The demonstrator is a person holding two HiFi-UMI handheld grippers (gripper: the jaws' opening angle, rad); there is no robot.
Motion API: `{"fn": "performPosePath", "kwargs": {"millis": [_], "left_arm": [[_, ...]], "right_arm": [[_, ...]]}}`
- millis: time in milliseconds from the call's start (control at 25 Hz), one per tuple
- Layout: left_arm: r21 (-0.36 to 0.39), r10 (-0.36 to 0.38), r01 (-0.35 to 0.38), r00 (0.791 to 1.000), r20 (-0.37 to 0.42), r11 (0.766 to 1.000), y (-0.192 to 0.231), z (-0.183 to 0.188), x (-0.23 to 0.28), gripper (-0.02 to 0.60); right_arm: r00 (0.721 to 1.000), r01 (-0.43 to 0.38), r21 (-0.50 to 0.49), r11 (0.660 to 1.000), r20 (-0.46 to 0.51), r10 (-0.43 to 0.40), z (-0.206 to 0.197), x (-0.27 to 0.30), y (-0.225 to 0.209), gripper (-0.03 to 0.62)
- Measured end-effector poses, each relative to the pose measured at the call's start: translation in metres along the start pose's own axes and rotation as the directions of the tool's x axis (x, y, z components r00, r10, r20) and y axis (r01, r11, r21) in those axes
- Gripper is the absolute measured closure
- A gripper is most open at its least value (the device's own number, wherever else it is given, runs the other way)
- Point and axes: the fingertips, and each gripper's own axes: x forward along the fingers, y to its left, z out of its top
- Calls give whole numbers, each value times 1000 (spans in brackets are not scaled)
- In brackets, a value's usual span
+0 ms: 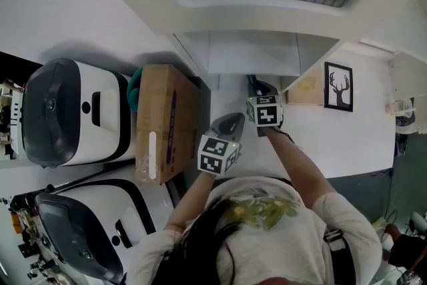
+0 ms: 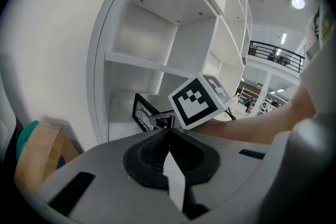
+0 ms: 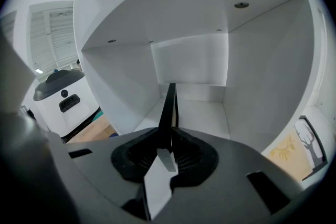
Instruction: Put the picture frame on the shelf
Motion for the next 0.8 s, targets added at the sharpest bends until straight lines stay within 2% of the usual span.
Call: {"fn": "performPosePath", "kwargs": {"millis": [640, 800], "left_arm": [[-3, 8, -8, 1000, 5, 1000, 0, 1, -3, 552], [-1, 11, -11, 1000, 8, 1000, 0, 1, -4, 552]], "right_arm": [[1000, -7, 1, 1000, 30, 7, 5, 5, 0, 506], [999, -6, -5, 1000, 47, 6, 8, 4, 0, 470]]}}
